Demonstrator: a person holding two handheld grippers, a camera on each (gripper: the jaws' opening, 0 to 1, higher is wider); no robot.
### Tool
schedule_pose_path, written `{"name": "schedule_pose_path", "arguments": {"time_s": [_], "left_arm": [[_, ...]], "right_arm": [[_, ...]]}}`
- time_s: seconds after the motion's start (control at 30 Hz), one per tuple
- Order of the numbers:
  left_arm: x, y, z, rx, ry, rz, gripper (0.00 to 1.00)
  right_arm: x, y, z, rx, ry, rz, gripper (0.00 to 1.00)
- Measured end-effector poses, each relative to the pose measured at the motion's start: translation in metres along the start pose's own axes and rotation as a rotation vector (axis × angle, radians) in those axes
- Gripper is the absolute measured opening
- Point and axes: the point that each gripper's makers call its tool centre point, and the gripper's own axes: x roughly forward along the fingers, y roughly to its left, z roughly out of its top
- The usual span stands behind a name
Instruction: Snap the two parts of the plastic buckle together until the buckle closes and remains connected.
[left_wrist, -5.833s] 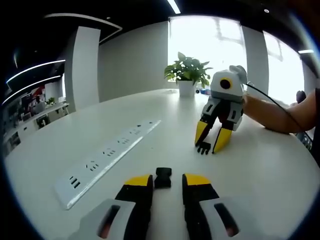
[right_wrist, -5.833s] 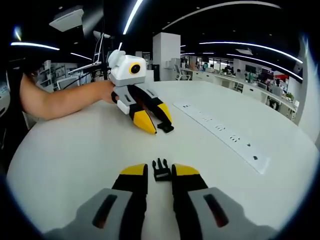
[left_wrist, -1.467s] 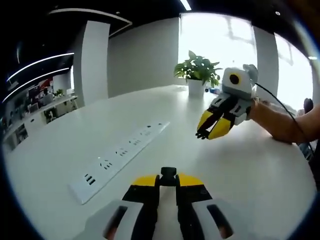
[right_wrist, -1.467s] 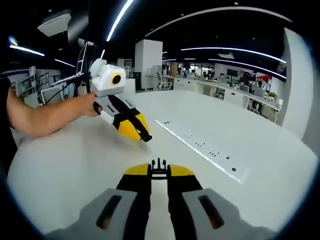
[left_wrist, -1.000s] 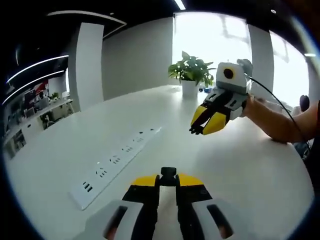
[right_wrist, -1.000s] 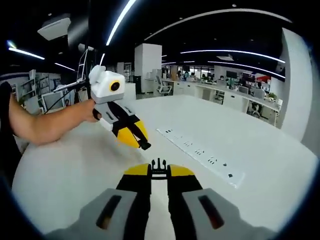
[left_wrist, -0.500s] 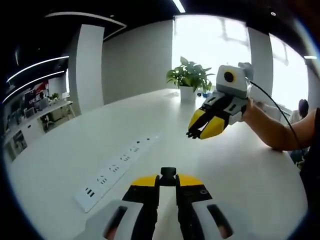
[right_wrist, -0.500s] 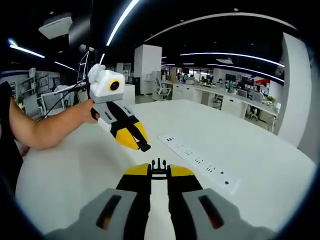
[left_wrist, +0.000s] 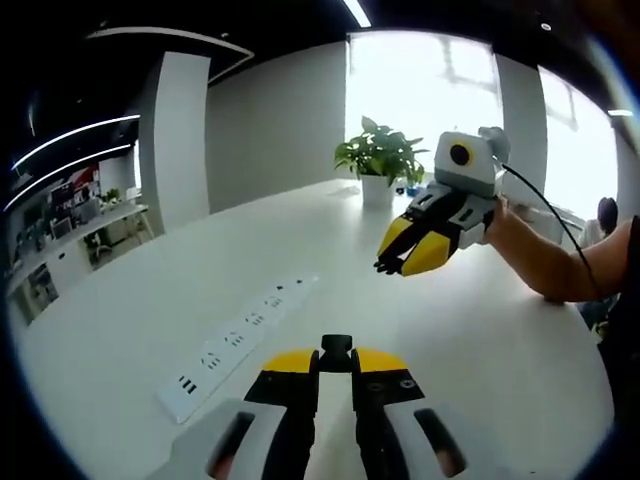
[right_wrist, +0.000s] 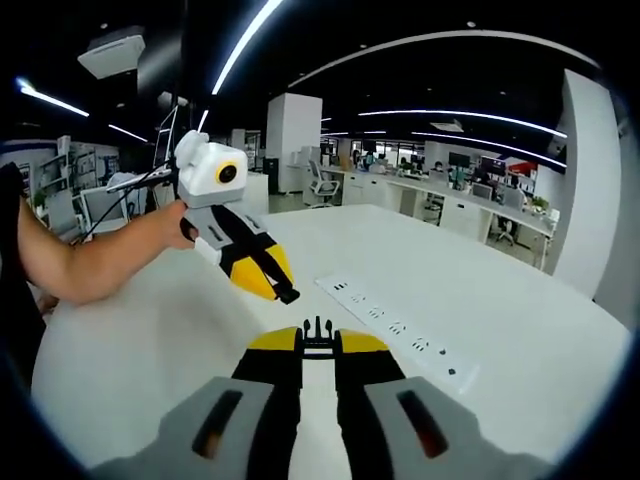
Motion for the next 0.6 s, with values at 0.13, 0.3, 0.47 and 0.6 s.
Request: {"name": "schedule_pose_path", "arguments": {"time_s": [0.13,0.3,0.47,0.6], "left_arm": [[-0.0003,-0.0006,0.0006,0.0,-0.004,-0.001,0.11],[-0.0002,0.0016,-0.0008,0.001,-0.004,0.012,0.11],[-0.0005,0.0019,-0.0001,-0.003,-0.008,0.011,0.11],[-0.0006,0.0046,0.0022,0.009,-0.011,0.024,0.11]], "right_arm": [[0.0009,0.0002,-0.0008,-0.003,0.003,-0.001,0.1],[0.003,0.0005,-0.0034,-0.006,0.011,0.0,0.1],[0.0041,0.0004,-0.0031,-0.01,0.01,-0.014,0.1],[0.0034,0.0005,-0.0023,-0.012,0.012,-0.023,0.1]]}}
